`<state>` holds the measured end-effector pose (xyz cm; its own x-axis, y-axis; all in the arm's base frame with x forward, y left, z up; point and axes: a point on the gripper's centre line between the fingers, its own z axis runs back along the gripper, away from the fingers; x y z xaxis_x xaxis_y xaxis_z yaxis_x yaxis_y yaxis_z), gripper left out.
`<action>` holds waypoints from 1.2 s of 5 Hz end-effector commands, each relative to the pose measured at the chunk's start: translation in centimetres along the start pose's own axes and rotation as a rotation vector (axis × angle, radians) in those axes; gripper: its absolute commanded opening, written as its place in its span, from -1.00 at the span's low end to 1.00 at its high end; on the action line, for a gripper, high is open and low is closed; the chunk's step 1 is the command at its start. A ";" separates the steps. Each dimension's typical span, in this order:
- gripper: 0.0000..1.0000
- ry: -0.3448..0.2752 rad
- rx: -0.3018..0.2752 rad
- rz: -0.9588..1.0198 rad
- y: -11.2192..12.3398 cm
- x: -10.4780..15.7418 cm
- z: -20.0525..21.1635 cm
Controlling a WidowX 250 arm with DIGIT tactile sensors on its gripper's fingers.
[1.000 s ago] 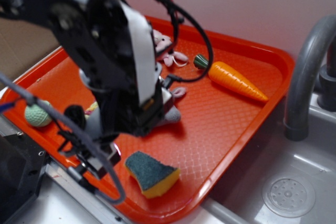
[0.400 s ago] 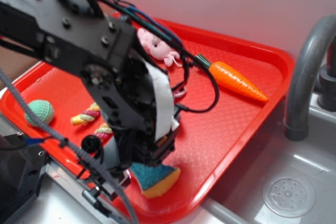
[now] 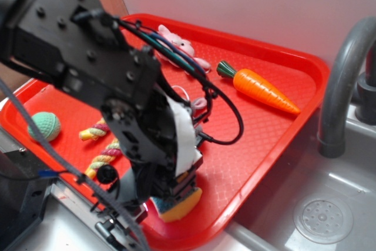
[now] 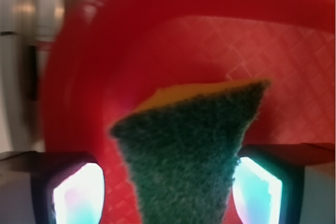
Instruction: Grab the green sponge.
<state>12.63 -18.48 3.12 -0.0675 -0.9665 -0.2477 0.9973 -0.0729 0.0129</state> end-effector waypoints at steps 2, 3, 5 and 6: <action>-1.00 -0.200 -0.043 0.469 -0.3 -2.3 -0.1; -1.00 -0.206 0.006 0.548 -0.2 -1.5 0.1; -1.00 -0.267 0.031 0.961 1.8 -4.4 6.2; -1.00 -0.226 -0.023 1.206 2.5 -6.9 9.6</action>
<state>16.13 -13.19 13.60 0.8931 -0.4488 0.0317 0.4432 0.8898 0.1088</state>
